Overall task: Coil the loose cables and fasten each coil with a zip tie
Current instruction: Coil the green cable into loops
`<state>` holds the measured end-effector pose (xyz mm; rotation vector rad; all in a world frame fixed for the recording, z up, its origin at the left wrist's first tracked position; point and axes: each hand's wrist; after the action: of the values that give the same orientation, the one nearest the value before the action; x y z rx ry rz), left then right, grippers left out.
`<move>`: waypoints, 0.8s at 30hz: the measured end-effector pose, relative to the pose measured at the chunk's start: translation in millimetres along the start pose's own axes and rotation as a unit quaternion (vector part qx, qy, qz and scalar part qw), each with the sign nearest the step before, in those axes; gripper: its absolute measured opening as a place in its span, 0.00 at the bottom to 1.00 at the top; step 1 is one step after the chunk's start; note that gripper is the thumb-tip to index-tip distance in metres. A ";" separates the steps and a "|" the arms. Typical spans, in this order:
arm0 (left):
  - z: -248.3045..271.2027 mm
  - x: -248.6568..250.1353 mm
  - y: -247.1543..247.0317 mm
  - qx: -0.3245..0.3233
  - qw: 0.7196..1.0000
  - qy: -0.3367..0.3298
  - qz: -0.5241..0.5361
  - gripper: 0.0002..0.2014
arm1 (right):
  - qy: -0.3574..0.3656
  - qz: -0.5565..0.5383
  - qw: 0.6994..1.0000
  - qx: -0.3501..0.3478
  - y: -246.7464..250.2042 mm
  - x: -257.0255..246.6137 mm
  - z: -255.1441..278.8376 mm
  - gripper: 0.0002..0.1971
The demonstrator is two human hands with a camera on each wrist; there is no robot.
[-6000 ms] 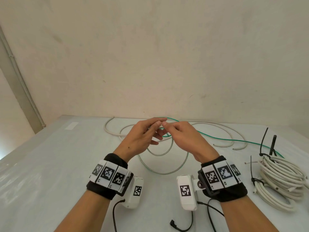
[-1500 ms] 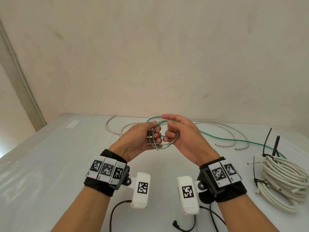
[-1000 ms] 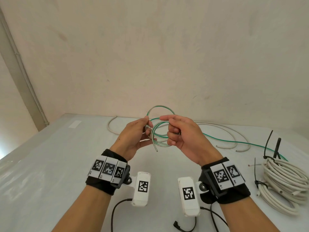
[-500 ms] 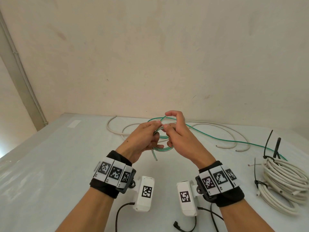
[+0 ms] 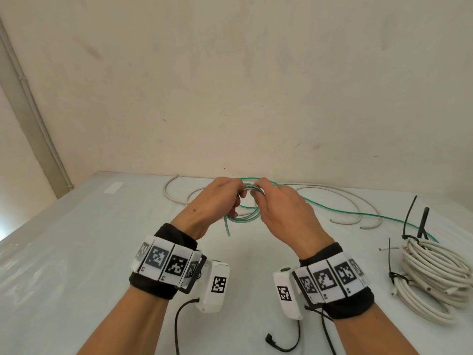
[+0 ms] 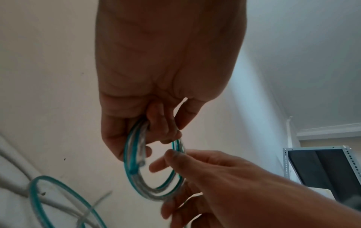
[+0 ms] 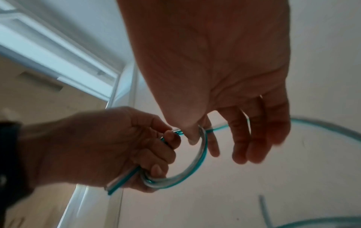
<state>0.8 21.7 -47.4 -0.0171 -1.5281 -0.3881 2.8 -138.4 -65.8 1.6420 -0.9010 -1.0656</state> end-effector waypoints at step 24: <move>12.4 13.6 -7.8 -0.087 0.957 -0.037 0.273 0.06 | 0.075 -0.758 0.645 -0.058 18.5 -5.3 -4.9 0.11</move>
<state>-13.2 14.3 -35.2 -0.5861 -1.4873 -0.0765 4.0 -137.2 -46.0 2.1958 1.0156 -1.8714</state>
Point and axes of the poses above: each hand's wrist, its own z-axis away from the middle knuckle, its own y-axis out of the back of the hand, x = y × z, and after that the axes turned 13 degrees about -x, right-handed
